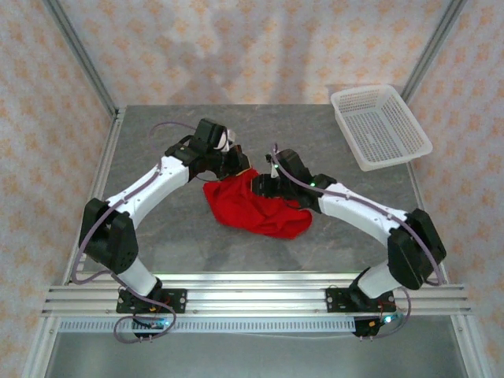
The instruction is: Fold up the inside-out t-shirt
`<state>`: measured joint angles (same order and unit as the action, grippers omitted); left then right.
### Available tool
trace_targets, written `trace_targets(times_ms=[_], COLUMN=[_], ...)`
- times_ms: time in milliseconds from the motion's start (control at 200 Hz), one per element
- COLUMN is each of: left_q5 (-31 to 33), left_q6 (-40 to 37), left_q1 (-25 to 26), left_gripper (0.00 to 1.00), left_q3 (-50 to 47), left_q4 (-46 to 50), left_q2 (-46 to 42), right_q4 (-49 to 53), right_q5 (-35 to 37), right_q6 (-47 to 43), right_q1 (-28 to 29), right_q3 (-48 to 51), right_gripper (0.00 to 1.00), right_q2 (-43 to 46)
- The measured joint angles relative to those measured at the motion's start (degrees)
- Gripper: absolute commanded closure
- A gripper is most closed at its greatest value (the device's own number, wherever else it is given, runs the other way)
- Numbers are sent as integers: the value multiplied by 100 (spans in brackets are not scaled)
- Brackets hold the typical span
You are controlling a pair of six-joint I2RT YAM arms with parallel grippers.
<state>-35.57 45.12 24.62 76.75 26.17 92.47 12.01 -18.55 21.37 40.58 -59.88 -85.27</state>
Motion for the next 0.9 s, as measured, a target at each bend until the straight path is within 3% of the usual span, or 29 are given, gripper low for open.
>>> trace_targets(times_ms=[405, 470, 570, 610, 781, 901], left_q5=[2, 2, 52, 94, 382, 629], left_q6=[0, 0, -2, -2, -26, -15], left_q1=[0, 0, 0, 0, -28, -208], left_gripper=[100, 100, 100, 100, 100, 100], left_q3=[37, 57, 72, 85, 120, -50], left_q4=[-26, -24, -4, 15, 282, 437], left_q2=[-61, -61, -61, -61, -74, -208], right_q4=[-955, -951, -953, -951, -730, -466], right_q5=[-214, -243, -286, -299, -339, -262], right_q6=[1246, 1349, 1482, 1495, 1484, 1408], right_q1=[-181, -177, -175, -175, -175, -219], right_q3=[101, 101, 101, 81, 72, 146], right_gripper=[58, 67, 94, 100, 100, 100], right_q2=[-918, -1056, -1099, -1095, -800, 61])
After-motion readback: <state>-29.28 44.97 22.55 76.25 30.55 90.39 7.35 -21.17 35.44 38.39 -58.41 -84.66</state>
